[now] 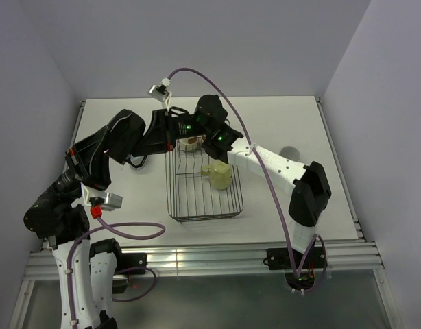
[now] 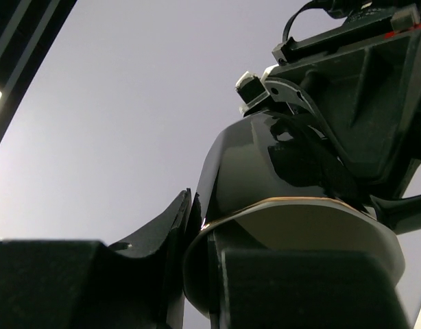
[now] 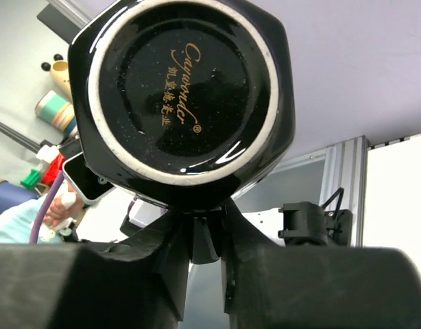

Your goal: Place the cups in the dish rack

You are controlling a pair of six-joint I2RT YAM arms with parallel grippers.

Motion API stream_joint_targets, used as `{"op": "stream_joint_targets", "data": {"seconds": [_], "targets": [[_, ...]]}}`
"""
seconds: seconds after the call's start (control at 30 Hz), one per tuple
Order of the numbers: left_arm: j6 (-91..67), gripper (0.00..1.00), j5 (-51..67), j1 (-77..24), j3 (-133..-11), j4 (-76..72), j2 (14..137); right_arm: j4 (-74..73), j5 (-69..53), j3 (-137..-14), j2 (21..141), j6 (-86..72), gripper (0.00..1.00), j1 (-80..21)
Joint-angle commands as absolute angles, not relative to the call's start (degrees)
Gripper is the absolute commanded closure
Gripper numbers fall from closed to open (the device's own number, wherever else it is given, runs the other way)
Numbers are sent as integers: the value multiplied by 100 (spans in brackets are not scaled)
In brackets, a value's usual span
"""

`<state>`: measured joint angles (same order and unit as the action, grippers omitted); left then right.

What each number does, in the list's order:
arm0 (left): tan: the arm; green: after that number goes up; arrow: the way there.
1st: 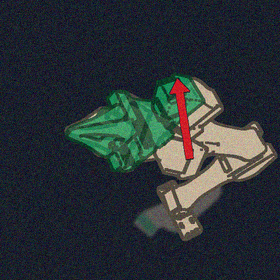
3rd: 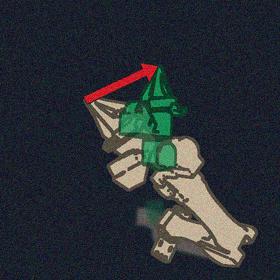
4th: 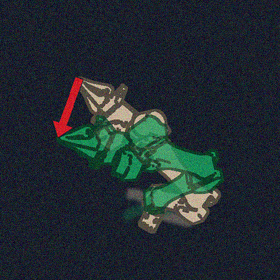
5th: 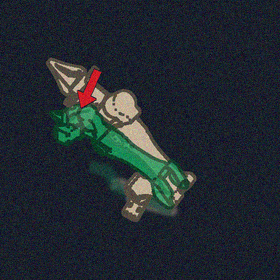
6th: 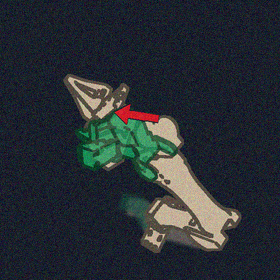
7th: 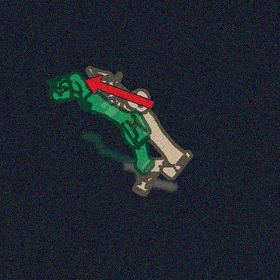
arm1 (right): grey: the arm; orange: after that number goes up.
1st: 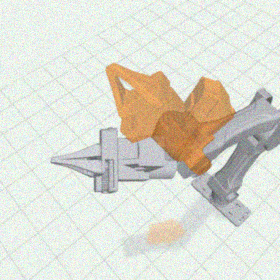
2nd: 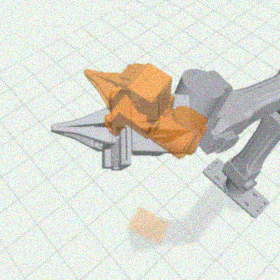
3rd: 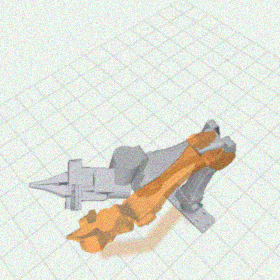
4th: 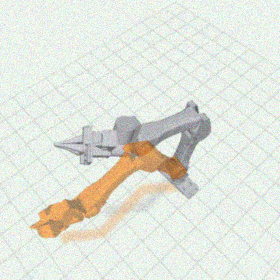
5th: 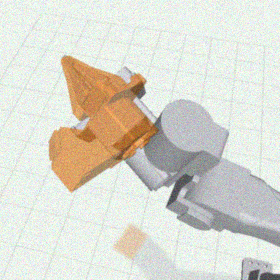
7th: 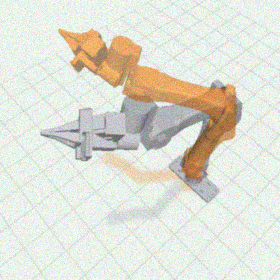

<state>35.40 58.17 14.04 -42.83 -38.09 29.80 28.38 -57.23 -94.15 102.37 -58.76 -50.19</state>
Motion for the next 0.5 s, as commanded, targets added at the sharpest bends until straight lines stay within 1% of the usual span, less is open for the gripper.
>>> {"op": "stream_joint_targets", "data": {"seconds": [0.0, 0.03, 0.07, 0.1, 0.2, 0.23, 0.27, 0.3, 0.37, 0.4, 0.47], "targets": [[3683, 100, 5836, 1397, -4482, -4104, 2936, 3402, -5880, -9536, 10239, -6100, 81, -5168], [3683, 100, 5845, 1389, -4482, -4104, 2936, 3393, -5897, -9536, 10239, -6108, 85, -5159], [3683, 100, 5853, 1389, -4482, -4104, 2927, 3384, -5924, -9536, 10231, -6082, 95, -5159], [3700, 100, 5888, 1389, -4456, -4104, 2918, 3366, -5933, -9536, 10213, -6047, 100, -5159], [3823, 99, 5932, 1380, -4439, -3974, 2900, 3252, -5950, -9519, 10143, -5933, 100, -5168], [3867, 96, 5959, 1380, -4447, -3912, 2900, 3174, -5950, -9519, 10082, -5872, 100, -5159], [3980, 92, 5968, 1380, -4456, -3746, 2909, 3042, -5941, -9492, 10046, -5741, 100, -5159], [4051, 84, 5976, 1389, -4447, -3648, 2900, 2989, -5933, -9475, 10020, -5678, 100, -5159], [4235, 76, 5985, 1380, -4439, -3499, 2900, 2857, -5906, -9431, 9923, -5573, 100, -5116], [4297, 66, 5985, 1389, -4412, -3394, 2883, 2830, -5880, -9396, 9897, -5546, 100, -5089], [4464, 59, 5994, 1389, -4368, -3279, 2865, 2760, -5862, -9369, 9835, -5485, 100, -5001]]}}
